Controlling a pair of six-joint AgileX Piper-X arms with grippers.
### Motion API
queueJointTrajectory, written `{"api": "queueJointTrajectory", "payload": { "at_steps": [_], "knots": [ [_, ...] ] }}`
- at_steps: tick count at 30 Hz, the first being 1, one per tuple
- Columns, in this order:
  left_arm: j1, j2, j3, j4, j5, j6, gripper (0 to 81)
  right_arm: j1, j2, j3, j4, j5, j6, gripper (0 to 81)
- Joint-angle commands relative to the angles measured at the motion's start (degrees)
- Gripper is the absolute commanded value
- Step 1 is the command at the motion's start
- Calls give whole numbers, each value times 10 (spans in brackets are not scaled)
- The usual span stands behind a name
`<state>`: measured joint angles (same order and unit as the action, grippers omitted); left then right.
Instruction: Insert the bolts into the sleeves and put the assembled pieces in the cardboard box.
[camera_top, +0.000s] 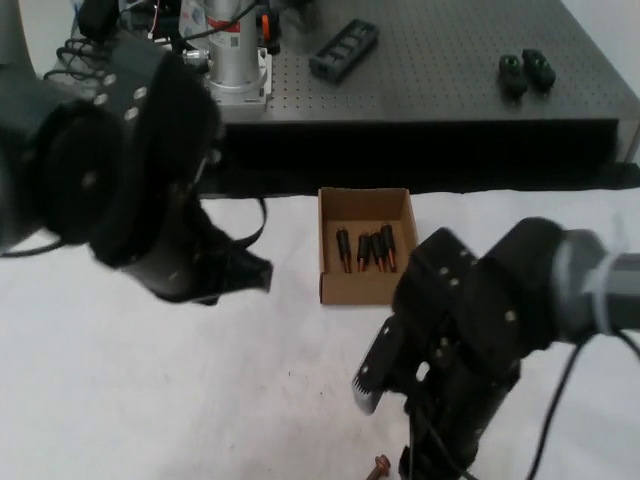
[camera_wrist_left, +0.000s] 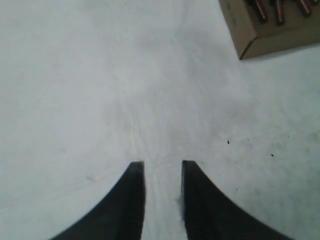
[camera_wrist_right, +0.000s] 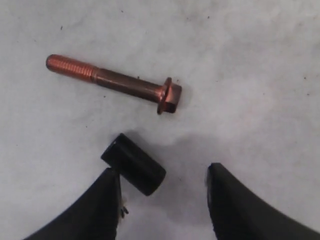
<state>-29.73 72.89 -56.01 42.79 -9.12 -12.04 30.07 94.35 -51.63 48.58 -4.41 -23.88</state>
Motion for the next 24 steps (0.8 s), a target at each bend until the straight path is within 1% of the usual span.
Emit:
{"api": "queueJointTrajectory", "payload": {
  "at_steps": [1, 5, 7, 8, 13, 15, 18, 19, 20, 21, 24],
  "knots": [
    [1, -4, -1, -9, -6, 5, 192, 10, 12, -8, 5, -2, -15, 384],
    [1, -20, 3, -9, -6, 10, 192, 32, 23, -7, 0, 6, -20, 384],
    [1, -21, 3, -9, -6, 10, 192, 41, 25, -7, -3, 33, -20, 377],
    [1, -20, 3, -9, -6, 11, 192, 43, 25, -7, -2, 41, -19, 356],
    [1, -20, 3, -1, -1, 32, 192, 48, 25, -7, 6, 53, -19, 199],
    [1, -20, 5, 4, 30, 60, 192, 48, 25, -7, 6, 67, -12, 138],
    [1, -20, 9, 1, 105, 87, 192, 48, 25, -7, 3, 85, -6, 25],
    [0, -19, 9, -1, 133, 87, 192, 48, 25, -7, -1, 90, 6, 15],
    [-1, -15, 9, -4, 153, 87, 192, 46, 24, -7, -7, 88, 21, 53],
    [-3, -11, 9, -8, 172, 90, 192, 43, 22, -5, -12, 88, 32, 51],
    [-21, 17, 9, -18, 201, 113, 192, 25, 4, -4, -18, 86, 60, 51]
  ]
}}
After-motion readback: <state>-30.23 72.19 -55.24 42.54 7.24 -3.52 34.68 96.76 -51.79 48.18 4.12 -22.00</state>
